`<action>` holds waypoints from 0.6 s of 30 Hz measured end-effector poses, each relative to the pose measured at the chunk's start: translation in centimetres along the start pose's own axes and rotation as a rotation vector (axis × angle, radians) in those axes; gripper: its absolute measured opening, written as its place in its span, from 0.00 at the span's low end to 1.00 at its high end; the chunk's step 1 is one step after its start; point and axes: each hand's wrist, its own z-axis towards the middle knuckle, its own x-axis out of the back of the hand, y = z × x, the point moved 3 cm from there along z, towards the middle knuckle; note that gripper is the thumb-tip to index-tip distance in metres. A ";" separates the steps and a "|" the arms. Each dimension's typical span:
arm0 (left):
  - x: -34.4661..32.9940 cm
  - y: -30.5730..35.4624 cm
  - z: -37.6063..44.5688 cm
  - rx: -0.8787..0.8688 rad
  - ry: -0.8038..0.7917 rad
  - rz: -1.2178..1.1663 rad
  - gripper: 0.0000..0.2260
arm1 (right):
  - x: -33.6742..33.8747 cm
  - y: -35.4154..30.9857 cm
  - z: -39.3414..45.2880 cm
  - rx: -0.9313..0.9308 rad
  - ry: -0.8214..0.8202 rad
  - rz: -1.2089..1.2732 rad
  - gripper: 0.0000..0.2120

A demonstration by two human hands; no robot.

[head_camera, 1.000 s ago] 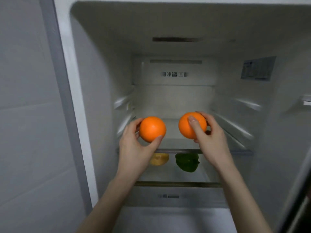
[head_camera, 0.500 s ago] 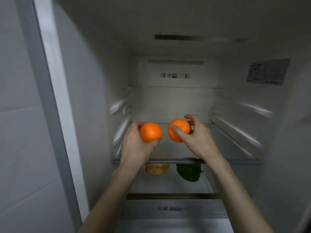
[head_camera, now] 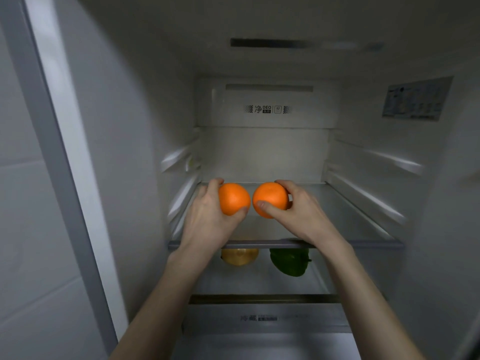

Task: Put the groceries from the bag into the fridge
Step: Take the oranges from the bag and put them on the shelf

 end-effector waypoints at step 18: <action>-0.7 -0.6 0.5 0.016 -0.007 0.010 0.34 | 0.4 0.7 0.5 0.092 -0.053 0.012 0.35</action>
